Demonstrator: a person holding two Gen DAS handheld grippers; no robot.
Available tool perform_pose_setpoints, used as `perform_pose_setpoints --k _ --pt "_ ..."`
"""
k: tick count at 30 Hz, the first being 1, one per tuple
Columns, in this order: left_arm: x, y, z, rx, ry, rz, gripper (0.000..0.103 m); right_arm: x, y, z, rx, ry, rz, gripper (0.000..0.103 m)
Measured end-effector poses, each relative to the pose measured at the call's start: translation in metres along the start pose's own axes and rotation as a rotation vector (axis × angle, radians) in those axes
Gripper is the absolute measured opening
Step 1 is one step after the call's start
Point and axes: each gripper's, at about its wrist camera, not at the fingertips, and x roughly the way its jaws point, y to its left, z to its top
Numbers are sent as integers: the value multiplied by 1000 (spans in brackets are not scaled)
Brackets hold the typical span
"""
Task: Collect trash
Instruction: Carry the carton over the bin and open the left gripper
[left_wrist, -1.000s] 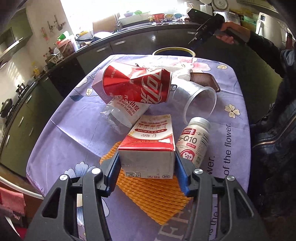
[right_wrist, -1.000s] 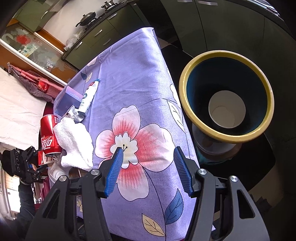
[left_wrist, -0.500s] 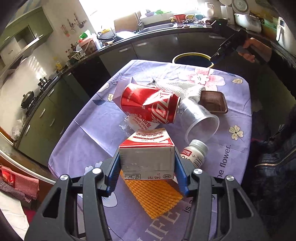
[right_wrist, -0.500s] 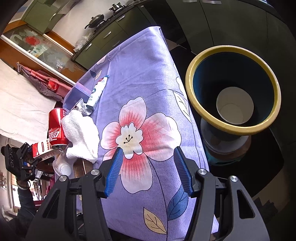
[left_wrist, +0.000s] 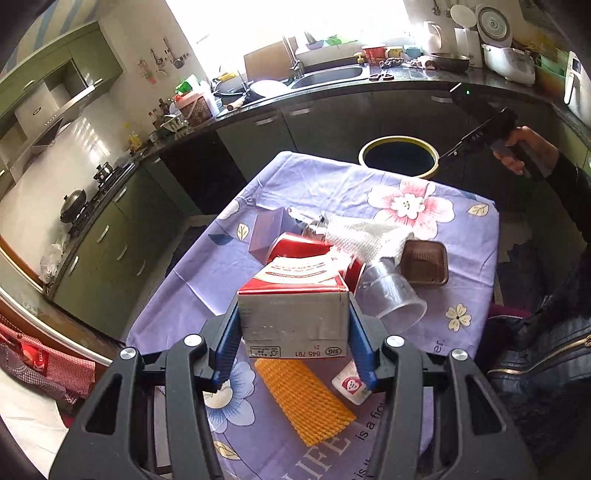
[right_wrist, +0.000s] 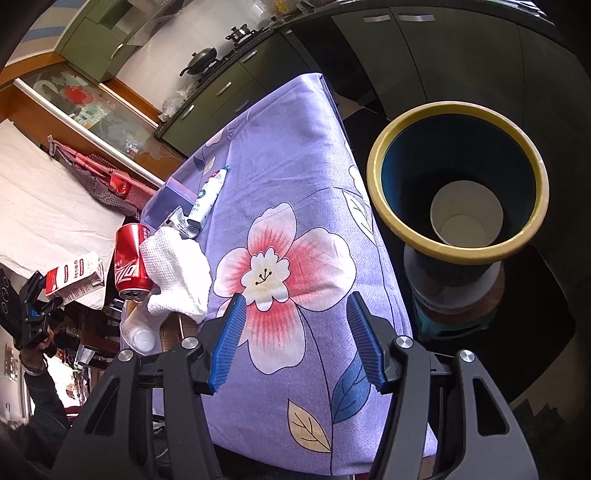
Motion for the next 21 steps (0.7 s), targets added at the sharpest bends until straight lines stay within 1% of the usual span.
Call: perform_pose_setpoints --k 3,5,8,11,13,16,18,21 --pt "3 -8 33 28 -42 -33 50 -12 -8 -1 6 -36 -2 57" --pt "13 -17 60 53 -73 -70 50 -22 -16 -3 18 -57 -2 57" --pt "42 -33 104 70 -106 -166 50 -41 -35 -10 49 -93 -14 57" --pt "81 -61 151 115 -117 -259 50 -60 -56 -19 87 -126 -29 57" --pt "112 -83 183 142 -112 -313 50 -70 -68 -25 115 -149 -41 57" --pt "162 -118 227 163 -79 -383 50 -83 -85 -34 143 -169 -54 57" --pt "193 -141 251 184 -54 -407 50 -88 -94 -38 158 -176 -59 57" --pt "240 -174 277 191 -11 -430 50 -95 -105 -44 177 -182 -66 57"
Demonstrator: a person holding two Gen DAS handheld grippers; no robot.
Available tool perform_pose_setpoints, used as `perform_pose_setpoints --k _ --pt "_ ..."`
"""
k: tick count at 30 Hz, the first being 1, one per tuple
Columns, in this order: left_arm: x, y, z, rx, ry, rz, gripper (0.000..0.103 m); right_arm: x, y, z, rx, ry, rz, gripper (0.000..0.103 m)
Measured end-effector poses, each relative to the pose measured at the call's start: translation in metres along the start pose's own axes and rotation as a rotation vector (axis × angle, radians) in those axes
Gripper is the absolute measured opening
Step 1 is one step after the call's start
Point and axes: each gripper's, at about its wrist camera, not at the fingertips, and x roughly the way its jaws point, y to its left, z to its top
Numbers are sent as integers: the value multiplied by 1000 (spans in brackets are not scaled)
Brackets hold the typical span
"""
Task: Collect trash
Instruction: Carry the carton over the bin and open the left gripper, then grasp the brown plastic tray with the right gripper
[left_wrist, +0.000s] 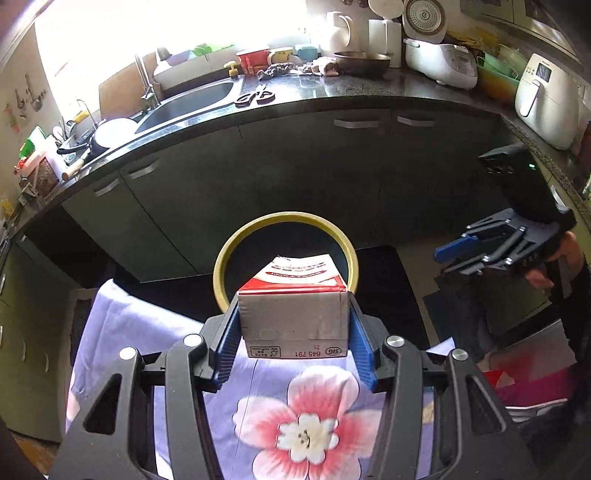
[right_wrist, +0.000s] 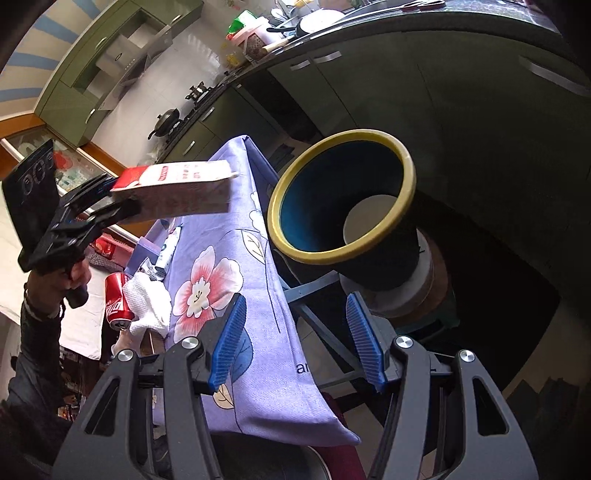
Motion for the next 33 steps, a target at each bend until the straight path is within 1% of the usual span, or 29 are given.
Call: perform_pose_setpoints --k 3,5,6,7,8,9,10,13,15,16,18,21,23,25,28,30,32,33 --pt "51 1 22 -25 31 0 51 -5 -9 -1 14 -6 -17 57" --pt "78 4 31 -50 63 25 52 -6 -14 -2 23 -8 -21 57" --pt "88 7 32 -71 79 29 54 -6 -15 -3 26 -8 -19 58" --pt "96 8 33 -85 100 28 57 -7 -16 -4 30 -8 -18 60" --pt "100 8 33 -95 112 39 62 -6 -15 -5 29 -9 -17 60" --pt "98 9 31 -104 111 50 66 -7 -14 -6 25 -9 -16 60" --pt "92 11 29 -119 101 47 66 -7 -14 -7 22 -12 -16 60" --pt "58 14 17 -170 65 45 69 -4 -8 -7 8 -12 -7 60" --pt "27 17 3 -217 20 61 78 0 0 -6 -11 -8 -1 60" --pt "9 17 -6 -242 -1 75 81 3 5 -7 -22 -4 4 60" --pt "-29 14 -24 -286 -50 131 90 11 17 -7 -44 10 22 60" --pt "-88 10 -62 -395 -138 205 96 26 44 -9 -106 43 44 60" --pt "-124 9 -95 -473 -195 242 96 39 70 -13 -167 74 68 60" --pt "-153 11 -128 -542 -231 287 96 51 98 -19 -235 94 73 60" --pt "-183 7 -183 -636 -243 363 96 72 148 -37 -375 137 69 60" --pt "-196 4 -221 -688 -225 417 96 89 178 -52 -445 189 73 60" --pt "-207 -1 -258 -736 -194 453 96 105 204 -65 -503 236 75 54" --pt "-212 -2 -275 -763 -183 457 96 112 214 -71 -526 259 71 45"
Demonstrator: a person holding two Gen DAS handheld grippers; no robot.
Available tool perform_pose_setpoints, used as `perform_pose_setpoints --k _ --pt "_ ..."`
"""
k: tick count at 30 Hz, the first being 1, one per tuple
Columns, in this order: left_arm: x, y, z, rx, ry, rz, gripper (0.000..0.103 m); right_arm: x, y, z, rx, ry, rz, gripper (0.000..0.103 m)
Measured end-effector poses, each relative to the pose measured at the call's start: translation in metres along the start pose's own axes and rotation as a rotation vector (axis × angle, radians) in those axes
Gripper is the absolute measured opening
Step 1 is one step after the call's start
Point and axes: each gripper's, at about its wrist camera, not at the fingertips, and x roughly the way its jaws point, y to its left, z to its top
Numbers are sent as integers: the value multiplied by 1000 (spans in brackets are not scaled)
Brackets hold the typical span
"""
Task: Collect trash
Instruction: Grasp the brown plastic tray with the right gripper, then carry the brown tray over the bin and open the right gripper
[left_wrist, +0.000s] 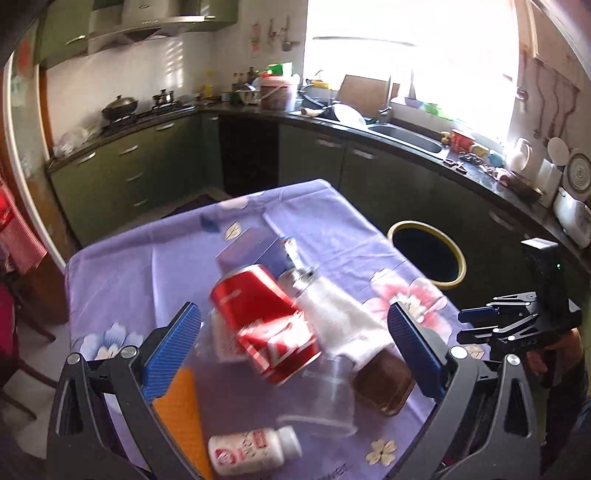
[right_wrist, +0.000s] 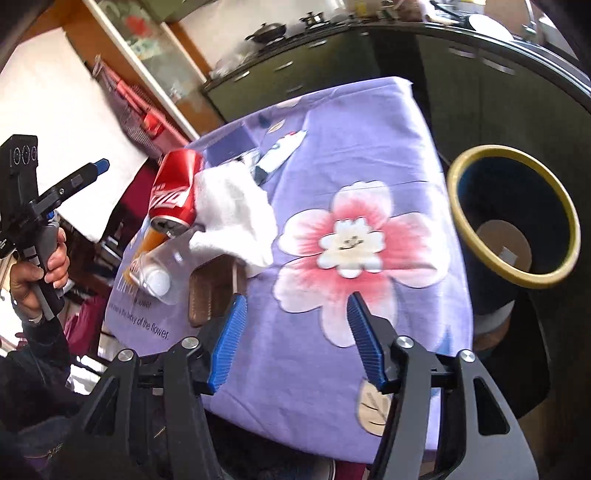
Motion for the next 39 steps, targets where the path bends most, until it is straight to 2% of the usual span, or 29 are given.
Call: perform_pose_setpoints --k 1,3,8,12,18,20,23,28,32,35,39 --pt "-3 12 -9 -25 13 6 96 10 11 2 -22 23 -10 39" --pt "-14 36 -29 -79 29 16 96 24 27 6 -57 47 -42 35" --pt "-38 68 -65 -140 -24 76 96 50 47 11 -107 100 -85 31" --pt "-45 74 -82 -144 -50 108 96 66 54 15 -122 134 -134 22" --pt "-38 76 -94 -151 -35 74 96 85 60 15 -135 169 -169 21" --pt "-35 76 -96 -149 -30 71 96 91 60 16 -146 174 -192 9" --pt "-34 76 -99 -150 -27 68 96 92 60 14 -156 166 -207 6" --pt "-33 79 -100 -158 -21 76 96 72 63 9 -154 139 -183 5" --pt "-31 79 -98 -157 -18 75 96 34 52 9 -105 90 -151 5" --pt "-29 78 -96 -153 -12 73 96 -5 23 15 -22 17 -164 5" --pt "-24 76 -96 -145 -1 72 96 -53 -44 32 128 -100 -289 5"
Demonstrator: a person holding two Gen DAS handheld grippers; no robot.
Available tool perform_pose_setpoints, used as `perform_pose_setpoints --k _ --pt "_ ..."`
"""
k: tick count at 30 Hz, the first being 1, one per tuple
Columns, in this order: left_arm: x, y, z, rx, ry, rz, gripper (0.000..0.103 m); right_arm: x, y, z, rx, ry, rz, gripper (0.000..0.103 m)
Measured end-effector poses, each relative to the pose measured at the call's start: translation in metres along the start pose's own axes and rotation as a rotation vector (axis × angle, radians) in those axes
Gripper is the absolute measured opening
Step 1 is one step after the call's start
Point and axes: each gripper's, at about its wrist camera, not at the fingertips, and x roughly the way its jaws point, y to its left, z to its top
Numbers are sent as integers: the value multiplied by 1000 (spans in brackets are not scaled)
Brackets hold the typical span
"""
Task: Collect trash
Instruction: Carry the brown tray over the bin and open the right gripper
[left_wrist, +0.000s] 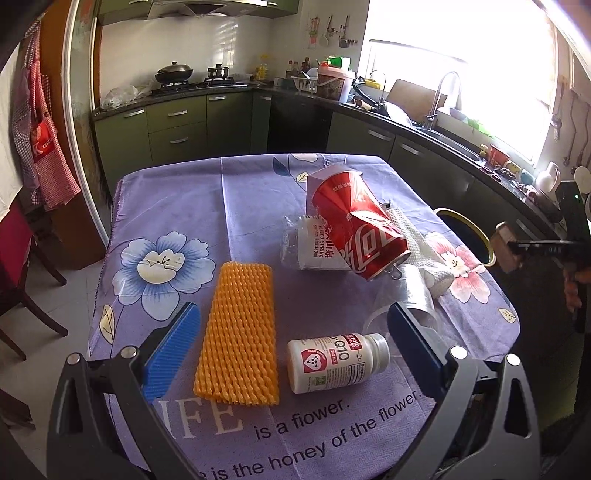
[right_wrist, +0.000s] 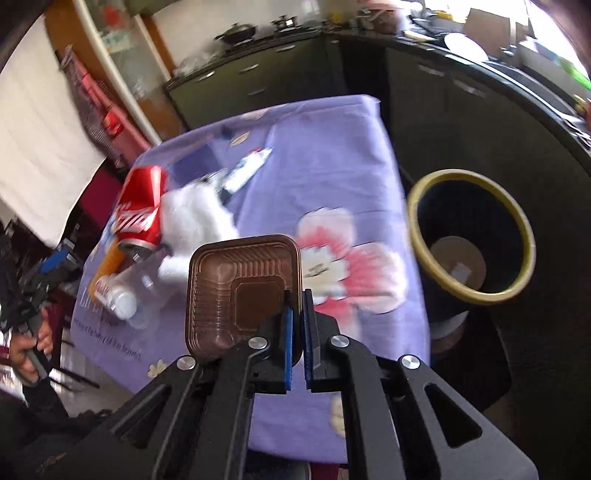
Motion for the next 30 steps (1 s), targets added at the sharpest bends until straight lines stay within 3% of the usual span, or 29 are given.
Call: perform_pose_setpoints --k 3,7,14,16,21,25,30 --pt "5 0 1 -1 14 4 96 5 -54 27 95 -24 -111 5" --pt "10 1 3 -8 32 15 96 35 -115 59 197 7 -195 5" --pt "14 1 7 -9 51 43 96 91 -176 88 316 42 -239 6" --pt "16 2 9 -12 57 51 96 102 -185 91 328 45 -258 29" --pt "17 2 10 -12 64 57 96 93 -185 83 351 13 -205 30" --pt "20 4 9 -31 74 56 96 65 -158 60 300 -28 -121 30" --pt "26 12 7 -52 111 64 96 36 -120 19 231 -89 -101 30"
